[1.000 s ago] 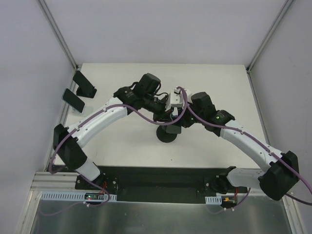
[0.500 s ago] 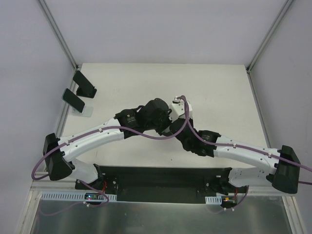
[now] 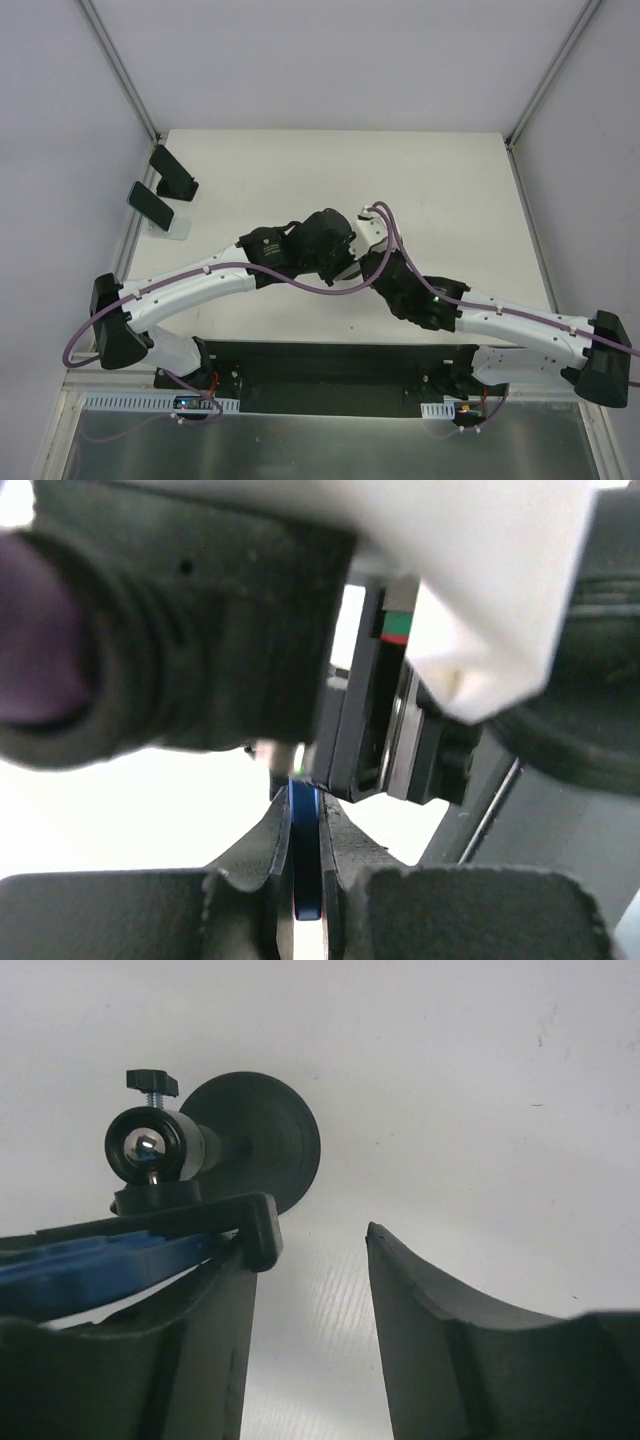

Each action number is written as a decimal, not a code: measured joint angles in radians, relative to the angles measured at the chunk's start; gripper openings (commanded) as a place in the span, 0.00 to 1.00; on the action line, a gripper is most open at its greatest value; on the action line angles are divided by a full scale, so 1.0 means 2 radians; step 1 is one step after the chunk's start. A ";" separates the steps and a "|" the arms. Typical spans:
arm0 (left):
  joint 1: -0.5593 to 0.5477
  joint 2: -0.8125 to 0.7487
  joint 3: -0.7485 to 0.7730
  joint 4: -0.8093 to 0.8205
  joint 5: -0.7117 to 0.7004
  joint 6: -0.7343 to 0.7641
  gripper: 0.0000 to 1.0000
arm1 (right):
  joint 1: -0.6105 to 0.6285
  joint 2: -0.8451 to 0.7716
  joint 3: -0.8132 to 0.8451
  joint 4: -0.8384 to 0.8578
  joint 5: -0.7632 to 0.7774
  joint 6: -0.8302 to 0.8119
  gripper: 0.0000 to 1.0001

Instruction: Place the phone on the phone stand

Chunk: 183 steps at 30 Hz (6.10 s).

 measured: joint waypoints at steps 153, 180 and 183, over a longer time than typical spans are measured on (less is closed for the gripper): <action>0.749 -0.116 -0.044 -0.097 0.180 0.188 0.54 | -0.083 -0.239 -0.109 0.025 -0.482 -0.088 0.94; 0.578 -0.285 0.003 -0.012 0.257 -0.075 0.99 | -0.102 -0.277 -0.098 -0.071 -0.223 -0.071 0.97; 0.465 -0.282 0.003 0.007 0.260 -0.097 0.99 | -0.102 -0.314 -0.061 -0.105 -0.188 -0.072 0.96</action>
